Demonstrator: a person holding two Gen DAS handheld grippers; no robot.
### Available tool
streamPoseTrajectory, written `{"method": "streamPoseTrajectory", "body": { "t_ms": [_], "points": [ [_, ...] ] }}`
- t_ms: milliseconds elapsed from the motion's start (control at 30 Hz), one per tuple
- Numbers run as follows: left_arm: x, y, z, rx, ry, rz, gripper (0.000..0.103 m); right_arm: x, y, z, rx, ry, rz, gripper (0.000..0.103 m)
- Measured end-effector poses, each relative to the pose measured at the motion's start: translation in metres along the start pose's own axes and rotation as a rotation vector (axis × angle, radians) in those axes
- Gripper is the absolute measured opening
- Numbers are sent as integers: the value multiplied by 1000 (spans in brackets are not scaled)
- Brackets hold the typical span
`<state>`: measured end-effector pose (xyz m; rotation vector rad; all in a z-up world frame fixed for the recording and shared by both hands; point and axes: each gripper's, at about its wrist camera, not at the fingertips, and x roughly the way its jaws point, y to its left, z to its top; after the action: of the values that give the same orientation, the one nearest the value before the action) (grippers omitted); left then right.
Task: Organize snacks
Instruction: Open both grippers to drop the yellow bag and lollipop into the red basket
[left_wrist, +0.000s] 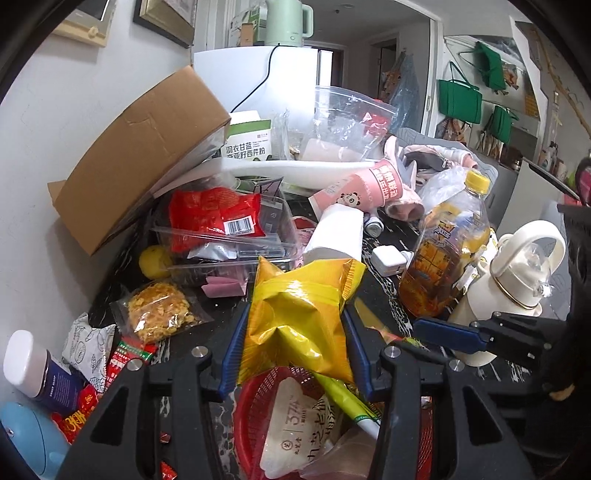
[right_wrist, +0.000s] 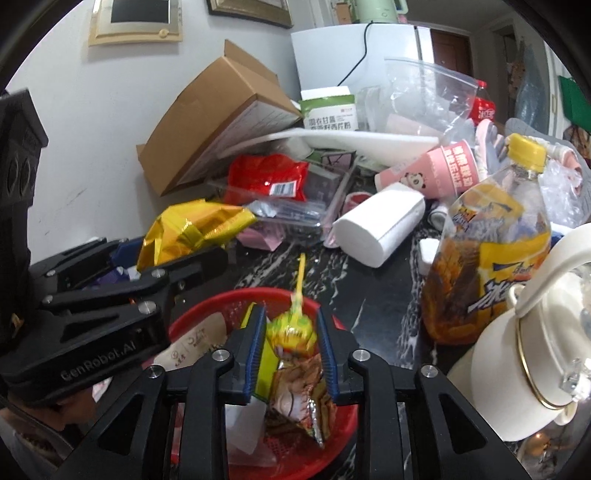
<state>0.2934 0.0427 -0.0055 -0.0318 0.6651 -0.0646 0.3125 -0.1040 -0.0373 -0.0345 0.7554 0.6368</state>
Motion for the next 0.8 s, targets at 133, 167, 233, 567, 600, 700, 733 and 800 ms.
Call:
{"method": "streamPoseTrajectory", "body": {
  "t_ms": [133, 167, 233, 567, 600, 700, 733, 800],
  "points": [
    [0, 1, 1, 1, 3, 8, 48, -3, 2, 0, -8, -10, -11, 56],
    [0, 0, 1, 1, 3, 6, 48, -4, 2, 0, -10, -16, -19, 57],
    [0, -1, 1, 4, 2, 5, 49, -7, 1, 2, -12, -22, -34, 57],
    [1, -6, 2, 11, 7, 21, 81, -16, -5, 4, -33, 5, -121, 57],
    [-1, -6, 2, 11, -2, 27, 82, -17, -6, 4, -41, 6, -124, 57],
    [-3, -6, 3, 17, -10, 32, 83, -19, -7, 4, -38, 6, -122, 57],
    [-4, -7, 3, 18, -12, 31, 83, -19, -7, 4, -37, 7, -119, 57],
    [-6, -7, 3, 22, -15, 25, 83, -20, -7, 4, -35, 6, -118, 57]
  ]
}}
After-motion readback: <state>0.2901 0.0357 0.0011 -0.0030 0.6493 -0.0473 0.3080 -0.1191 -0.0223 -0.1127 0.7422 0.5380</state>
